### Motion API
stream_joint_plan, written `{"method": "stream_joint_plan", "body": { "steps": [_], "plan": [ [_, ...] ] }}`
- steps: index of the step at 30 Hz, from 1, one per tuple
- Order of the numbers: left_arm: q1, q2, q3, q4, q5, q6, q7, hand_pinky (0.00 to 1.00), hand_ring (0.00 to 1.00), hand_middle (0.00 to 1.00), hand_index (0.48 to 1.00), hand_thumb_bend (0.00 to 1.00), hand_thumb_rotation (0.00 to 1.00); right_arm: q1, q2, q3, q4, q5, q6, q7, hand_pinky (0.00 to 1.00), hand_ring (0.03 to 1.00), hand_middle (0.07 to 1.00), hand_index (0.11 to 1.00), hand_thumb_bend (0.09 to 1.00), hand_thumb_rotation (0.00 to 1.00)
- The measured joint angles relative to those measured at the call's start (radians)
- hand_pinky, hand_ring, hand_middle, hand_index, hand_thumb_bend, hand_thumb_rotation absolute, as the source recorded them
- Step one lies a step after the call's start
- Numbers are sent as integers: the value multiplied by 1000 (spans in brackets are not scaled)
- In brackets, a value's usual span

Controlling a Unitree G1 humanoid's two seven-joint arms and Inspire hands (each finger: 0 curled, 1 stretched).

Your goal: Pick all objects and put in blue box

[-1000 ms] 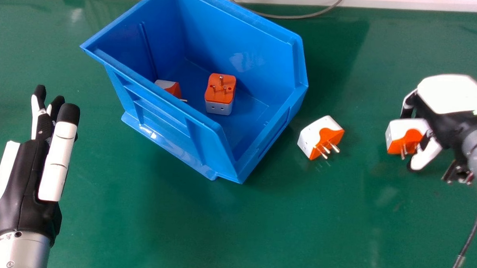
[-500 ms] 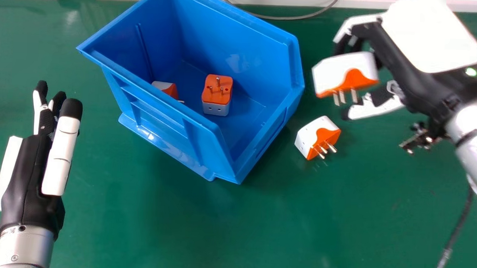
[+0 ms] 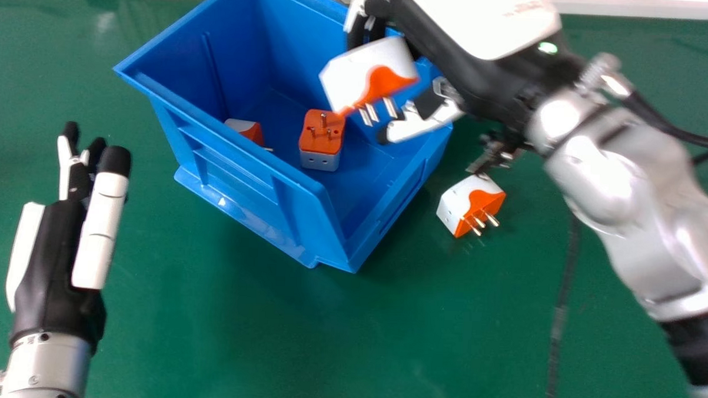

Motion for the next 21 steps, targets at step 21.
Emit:
{"method": "stream_joint_plan", "body": {
  "steps": [21],
  "plan": [
    [-5,-10,-18,2,22,-2,15,945,987,1000,985,817,954,-263,240,175,613,-116,112,-151,271,359,500,524,503,0]
  ]
}}
